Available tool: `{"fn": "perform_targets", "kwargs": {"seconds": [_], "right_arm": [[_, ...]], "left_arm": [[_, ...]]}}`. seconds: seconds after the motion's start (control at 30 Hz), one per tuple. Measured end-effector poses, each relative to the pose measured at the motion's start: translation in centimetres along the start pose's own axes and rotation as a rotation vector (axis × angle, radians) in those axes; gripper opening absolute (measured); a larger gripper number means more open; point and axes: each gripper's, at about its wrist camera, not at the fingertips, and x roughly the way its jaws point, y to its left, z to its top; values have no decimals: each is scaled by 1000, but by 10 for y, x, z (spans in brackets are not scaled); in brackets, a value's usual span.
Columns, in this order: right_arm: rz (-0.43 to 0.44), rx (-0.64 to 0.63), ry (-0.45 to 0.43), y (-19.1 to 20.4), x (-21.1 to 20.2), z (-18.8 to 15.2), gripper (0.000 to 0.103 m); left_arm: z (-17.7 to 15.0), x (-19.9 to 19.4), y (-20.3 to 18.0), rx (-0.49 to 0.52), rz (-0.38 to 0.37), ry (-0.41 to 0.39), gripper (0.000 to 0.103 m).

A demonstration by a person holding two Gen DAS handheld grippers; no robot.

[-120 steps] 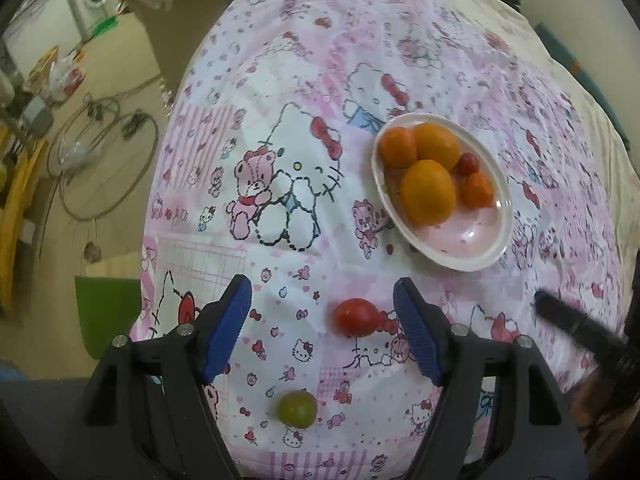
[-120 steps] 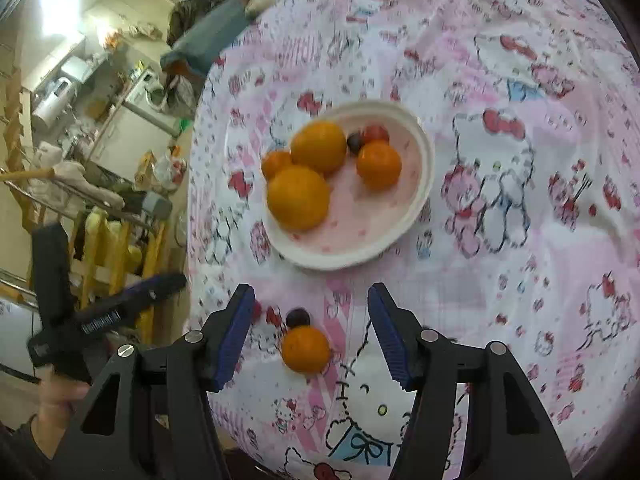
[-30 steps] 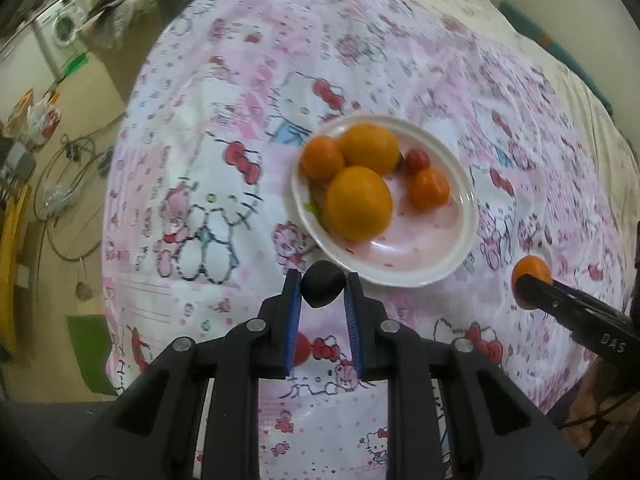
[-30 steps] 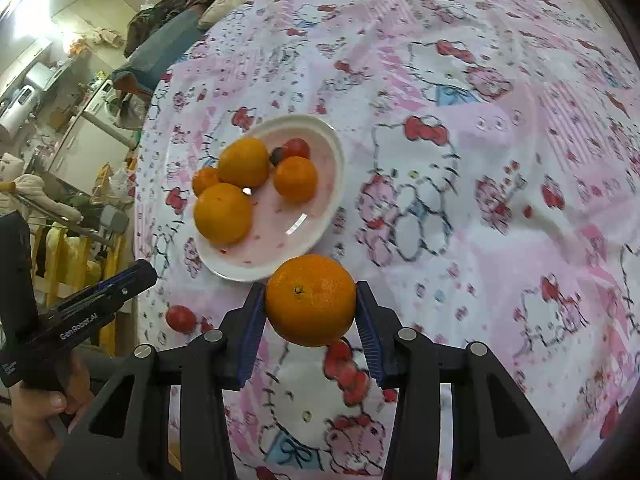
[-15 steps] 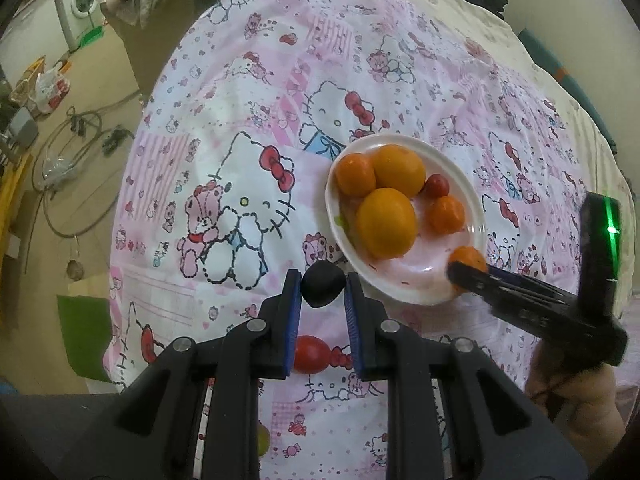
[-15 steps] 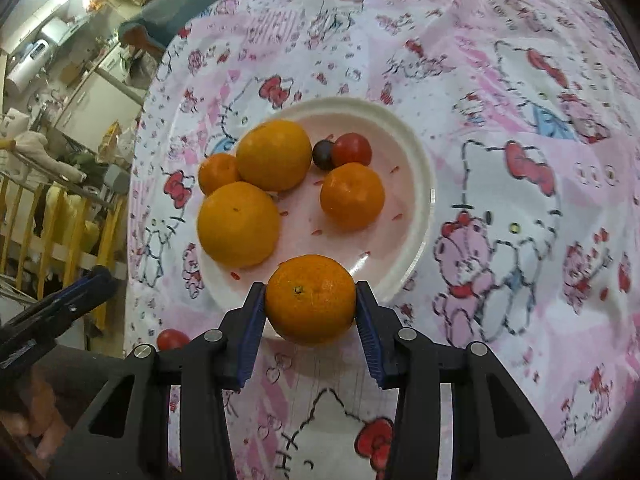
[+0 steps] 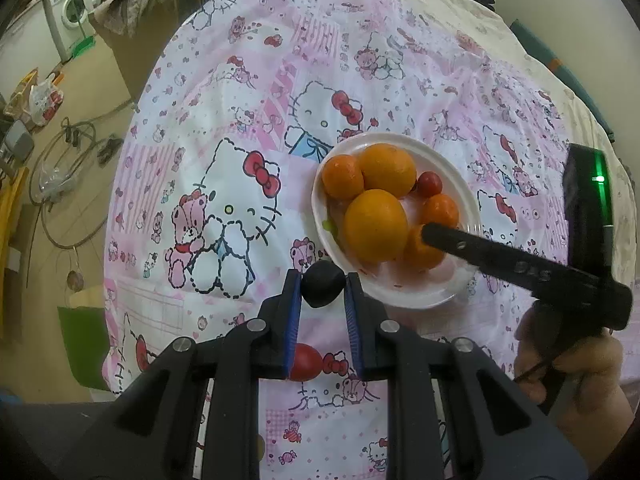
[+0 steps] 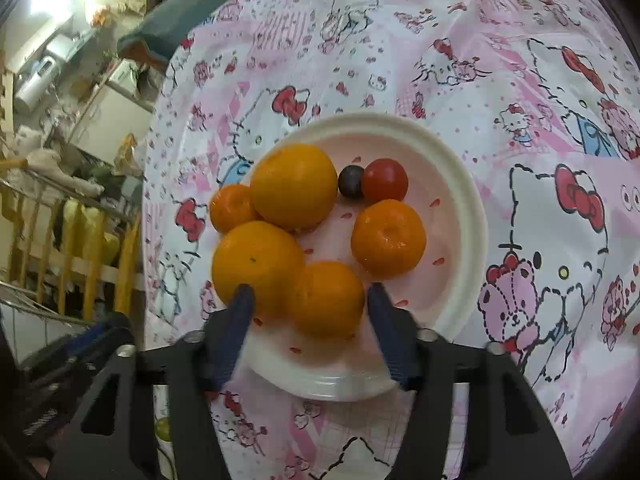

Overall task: Organize fruits
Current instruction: 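Lower the mandarin onto the plate with the right tool while the left tool carries the grape, then lower the dark grape onto the plate and open the left tool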

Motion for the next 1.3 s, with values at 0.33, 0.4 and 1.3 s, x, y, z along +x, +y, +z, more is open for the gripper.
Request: {"fn": "perform_targets", "kwargs": {"seconds": [0.33,0.4,1.3], "right_arm": [[9,140,-104,-31,-49,3,69],[6,142,-118,-37,-54,5,69],[-52,208,-221,-69,-93,9,69]], "left_arm": [[19,16,-24,17,-93,86,18],[24,23,-36,26,-152,104,18],[64,64,-85,94,-193,61,63]]}}
